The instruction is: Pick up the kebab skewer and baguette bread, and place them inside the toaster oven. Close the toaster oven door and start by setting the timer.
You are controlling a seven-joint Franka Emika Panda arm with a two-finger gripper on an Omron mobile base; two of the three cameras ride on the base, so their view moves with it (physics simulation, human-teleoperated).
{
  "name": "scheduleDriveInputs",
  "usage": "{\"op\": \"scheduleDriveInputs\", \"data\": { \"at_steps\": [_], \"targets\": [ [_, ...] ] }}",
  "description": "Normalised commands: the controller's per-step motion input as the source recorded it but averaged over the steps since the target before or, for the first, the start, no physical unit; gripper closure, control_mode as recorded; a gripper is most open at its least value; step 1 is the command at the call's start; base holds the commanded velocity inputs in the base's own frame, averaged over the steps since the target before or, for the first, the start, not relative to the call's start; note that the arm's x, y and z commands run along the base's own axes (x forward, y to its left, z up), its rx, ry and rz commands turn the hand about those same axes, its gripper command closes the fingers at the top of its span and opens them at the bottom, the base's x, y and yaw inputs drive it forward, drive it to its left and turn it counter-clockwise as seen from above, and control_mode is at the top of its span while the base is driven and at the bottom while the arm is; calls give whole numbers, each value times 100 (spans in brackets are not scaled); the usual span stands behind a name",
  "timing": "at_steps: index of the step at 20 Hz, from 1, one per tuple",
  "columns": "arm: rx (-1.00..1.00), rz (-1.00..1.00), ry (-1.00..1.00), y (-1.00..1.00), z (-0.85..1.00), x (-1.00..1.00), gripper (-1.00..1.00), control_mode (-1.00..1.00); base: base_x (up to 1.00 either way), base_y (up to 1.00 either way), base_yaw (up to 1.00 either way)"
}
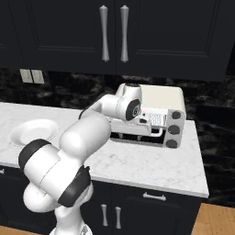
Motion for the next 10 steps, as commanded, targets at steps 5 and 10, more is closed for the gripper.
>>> {"op": "scheduleDriveInputs", "data": {
  "at_steps": [5, 10],
  "targets": [
    [0, -3, -21, 1, 0, 61, -100, -100, 0, 0, 0],
    [0, -5, -19, 7, 0, 67, -100, -100, 0, 0, 0]
  ]
}}
